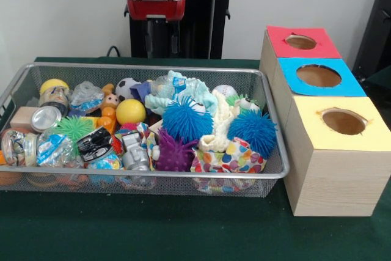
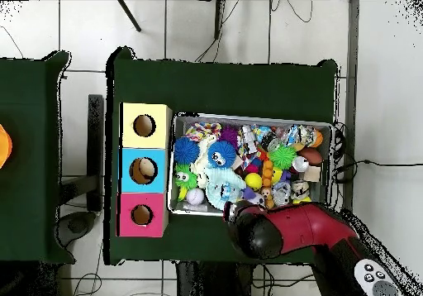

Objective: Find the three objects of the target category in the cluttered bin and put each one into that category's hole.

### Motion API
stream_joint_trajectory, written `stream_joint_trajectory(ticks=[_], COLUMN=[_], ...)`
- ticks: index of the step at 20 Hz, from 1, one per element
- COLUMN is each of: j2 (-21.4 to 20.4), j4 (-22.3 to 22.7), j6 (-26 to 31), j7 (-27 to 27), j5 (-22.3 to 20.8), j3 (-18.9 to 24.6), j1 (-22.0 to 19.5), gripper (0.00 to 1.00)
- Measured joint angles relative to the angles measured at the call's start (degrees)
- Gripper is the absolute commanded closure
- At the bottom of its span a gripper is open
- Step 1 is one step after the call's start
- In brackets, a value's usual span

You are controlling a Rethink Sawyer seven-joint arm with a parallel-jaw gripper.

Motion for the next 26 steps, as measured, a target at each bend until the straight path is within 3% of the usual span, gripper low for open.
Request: stream_joint_trajectory(ticks=[9,26], j2=[0.1,7.2], j4=[-1.1,-15.6], j6=[0.0,7.3], j7=[0.0,0.0], j5=[0.0,0.6], j3=[-1.2,-1.2], j1=[3.6,4.9], gripper=[0.0,0.0])
